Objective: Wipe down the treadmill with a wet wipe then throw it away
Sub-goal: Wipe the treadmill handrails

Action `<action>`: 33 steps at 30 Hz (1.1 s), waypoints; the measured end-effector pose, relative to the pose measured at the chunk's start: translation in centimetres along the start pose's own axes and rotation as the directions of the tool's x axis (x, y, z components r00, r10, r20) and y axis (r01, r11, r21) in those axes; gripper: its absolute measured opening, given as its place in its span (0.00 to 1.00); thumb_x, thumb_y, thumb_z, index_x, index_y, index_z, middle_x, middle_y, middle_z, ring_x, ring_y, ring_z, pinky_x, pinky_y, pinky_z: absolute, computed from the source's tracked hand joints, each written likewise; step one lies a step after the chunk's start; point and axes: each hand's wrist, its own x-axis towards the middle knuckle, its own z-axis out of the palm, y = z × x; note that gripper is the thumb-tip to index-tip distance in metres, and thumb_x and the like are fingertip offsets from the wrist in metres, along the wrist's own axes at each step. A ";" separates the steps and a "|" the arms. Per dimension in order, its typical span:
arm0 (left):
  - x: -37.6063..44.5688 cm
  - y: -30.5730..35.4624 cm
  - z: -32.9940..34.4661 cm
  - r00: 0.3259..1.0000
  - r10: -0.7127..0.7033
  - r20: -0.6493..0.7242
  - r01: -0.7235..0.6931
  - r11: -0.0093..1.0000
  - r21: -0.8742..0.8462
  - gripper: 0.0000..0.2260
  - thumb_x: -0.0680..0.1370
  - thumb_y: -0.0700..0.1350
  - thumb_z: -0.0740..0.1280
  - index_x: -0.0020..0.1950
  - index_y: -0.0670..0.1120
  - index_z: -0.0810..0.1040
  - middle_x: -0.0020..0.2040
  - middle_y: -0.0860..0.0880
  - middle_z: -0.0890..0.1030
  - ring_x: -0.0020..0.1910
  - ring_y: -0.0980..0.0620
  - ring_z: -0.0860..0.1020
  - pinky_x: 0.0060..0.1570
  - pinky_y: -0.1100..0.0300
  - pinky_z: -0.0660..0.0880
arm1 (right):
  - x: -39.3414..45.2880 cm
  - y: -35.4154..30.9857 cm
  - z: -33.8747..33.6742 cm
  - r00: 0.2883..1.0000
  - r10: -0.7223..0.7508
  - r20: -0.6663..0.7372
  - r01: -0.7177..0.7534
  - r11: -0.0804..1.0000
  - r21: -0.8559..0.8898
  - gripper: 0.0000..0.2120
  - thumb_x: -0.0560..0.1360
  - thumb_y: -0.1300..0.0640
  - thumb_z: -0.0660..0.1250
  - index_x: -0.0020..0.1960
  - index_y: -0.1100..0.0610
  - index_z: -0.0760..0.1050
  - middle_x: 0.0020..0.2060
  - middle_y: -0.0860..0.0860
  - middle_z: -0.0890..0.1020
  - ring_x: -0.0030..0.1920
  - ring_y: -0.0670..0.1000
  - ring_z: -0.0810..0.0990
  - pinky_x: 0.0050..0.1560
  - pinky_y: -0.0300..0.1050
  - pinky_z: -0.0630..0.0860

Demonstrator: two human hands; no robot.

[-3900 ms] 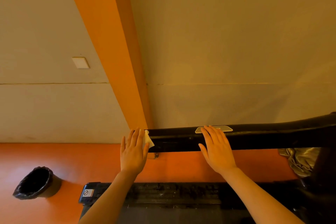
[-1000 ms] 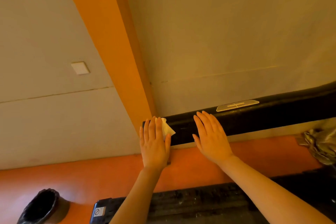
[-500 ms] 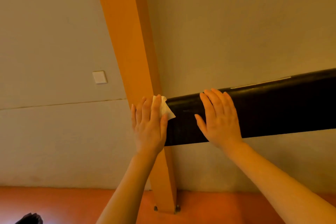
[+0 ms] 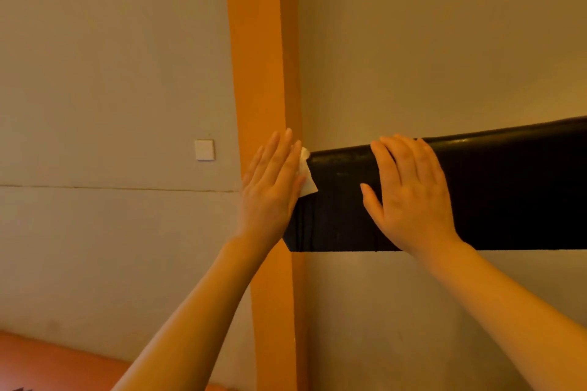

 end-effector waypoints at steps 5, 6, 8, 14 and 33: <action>-1.7 0.1 0.5 1.000 -0.003 0.019 0.004 0.999 -0.032 0.22 0.82 0.43 0.62 0.75 0.42 0.62 0.75 0.41 0.65 0.77 0.44 0.60 0.74 0.46 0.62 | -0.9 -0.2 0.5 1.000 0.010 -0.021 -0.010 1.000 0.000 0.28 0.80 0.48 0.55 0.75 0.62 0.60 0.72 0.62 0.67 0.74 0.61 0.61 0.76 0.53 0.48; -2.2 0.4 0.5 0.999 -0.034 0.022 0.034 0.999 -0.028 0.22 0.82 0.43 0.62 0.75 0.42 0.62 0.76 0.41 0.65 0.77 0.44 0.60 0.74 0.46 0.61 | -1.3 -0.2 0.7 1.000 0.010 -0.016 -0.010 1.000 -0.011 0.29 0.80 0.48 0.54 0.76 0.62 0.58 0.74 0.61 0.64 0.76 0.60 0.58 0.77 0.53 0.46; -3.3 1.1 0.5 0.995 -0.080 0.065 0.079 0.997 0.018 0.26 0.80 0.43 0.64 0.76 0.42 0.60 0.77 0.42 0.61 0.78 0.44 0.56 0.74 0.44 0.59 | -2.2 -0.3 1.2 1.000 -0.012 -0.001 0.012 0.999 -0.053 0.29 0.81 0.47 0.53 0.78 0.60 0.54 0.76 0.62 0.59 0.77 0.61 0.54 0.77 0.54 0.45; -7.0 3.0 2.1 0.970 -0.208 0.129 0.192 0.974 0.124 0.25 0.85 0.50 0.46 0.80 0.49 0.40 0.80 0.51 0.39 0.79 0.49 0.41 0.77 0.51 0.44 | -2.8 -0.1 1.8 0.998 -0.052 -0.021 0.050 0.995 -0.087 0.28 0.82 0.48 0.51 0.78 0.60 0.53 0.76 0.63 0.57 0.78 0.61 0.51 0.77 0.56 0.46; -9.1 4.1 3.9 0.932 -0.349 0.094 0.357 0.930 -0.090 0.24 0.85 0.50 0.47 0.80 0.53 0.43 0.80 0.51 0.42 0.79 0.48 0.44 0.77 0.57 0.45 | -2.9 0.0 2.1 0.996 -0.062 -0.057 0.058 0.995 -0.076 0.28 0.83 0.48 0.50 0.78 0.60 0.53 0.76 0.63 0.59 0.77 0.62 0.53 0.76 0.55 0.46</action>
